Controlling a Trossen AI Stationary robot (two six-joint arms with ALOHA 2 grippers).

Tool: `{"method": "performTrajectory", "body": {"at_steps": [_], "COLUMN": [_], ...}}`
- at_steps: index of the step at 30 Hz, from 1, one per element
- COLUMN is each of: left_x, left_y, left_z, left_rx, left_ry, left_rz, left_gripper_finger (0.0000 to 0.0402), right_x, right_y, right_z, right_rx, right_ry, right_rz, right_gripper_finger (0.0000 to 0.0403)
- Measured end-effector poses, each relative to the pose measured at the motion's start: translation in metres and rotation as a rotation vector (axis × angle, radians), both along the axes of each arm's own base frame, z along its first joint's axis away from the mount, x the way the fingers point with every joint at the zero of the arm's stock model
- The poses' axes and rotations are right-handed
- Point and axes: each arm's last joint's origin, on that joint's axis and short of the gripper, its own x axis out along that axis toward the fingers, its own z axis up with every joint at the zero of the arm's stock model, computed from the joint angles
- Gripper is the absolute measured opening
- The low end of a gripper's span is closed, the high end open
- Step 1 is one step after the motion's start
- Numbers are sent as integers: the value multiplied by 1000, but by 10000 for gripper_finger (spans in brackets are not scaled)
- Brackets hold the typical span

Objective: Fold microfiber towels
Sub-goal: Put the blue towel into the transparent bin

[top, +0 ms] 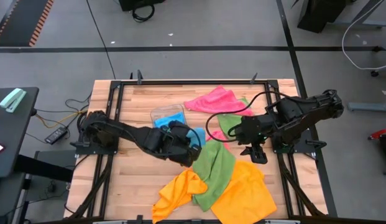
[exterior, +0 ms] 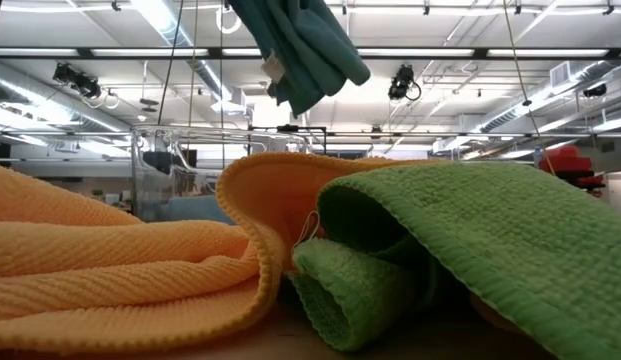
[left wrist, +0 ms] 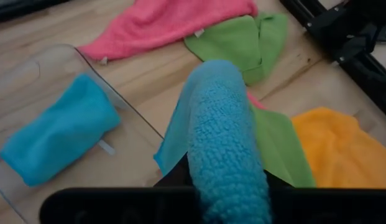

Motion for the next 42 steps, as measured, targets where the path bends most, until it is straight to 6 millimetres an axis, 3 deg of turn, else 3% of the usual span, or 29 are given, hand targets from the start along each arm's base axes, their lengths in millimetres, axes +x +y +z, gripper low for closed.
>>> {"method": "performTrajectory", "body": {"at_steps": [3,11,18,24,34,42], "left_x": [3,26,23,-5,-62,-92], "left_y": [7,22,30,37,44,40], "left_z": [-3,-44,-63,-79,-71,-94], "left_rx": [9,-44,-77,-121,-148,-202], "left_ry": [16,-66,-188,-285,-419,-453], "left_rz": [-7,-6,5,69,123,155], "left_gripper_finger": [20,20,20,22,23,20], "right_x": [1,1,1,1,2,3], "right_y": [3,7,7,7,8,8], "right_z": [1,2,2,2,3,3], "right_rx": [11,0,9,12,14,13], "right_ry": [-22,-39,-38,-43,-50,-58], "right_rz": [7,-11,-27,-29,-27,-36], "right_gripper_finger": [205,204,204,204,203,203]}}
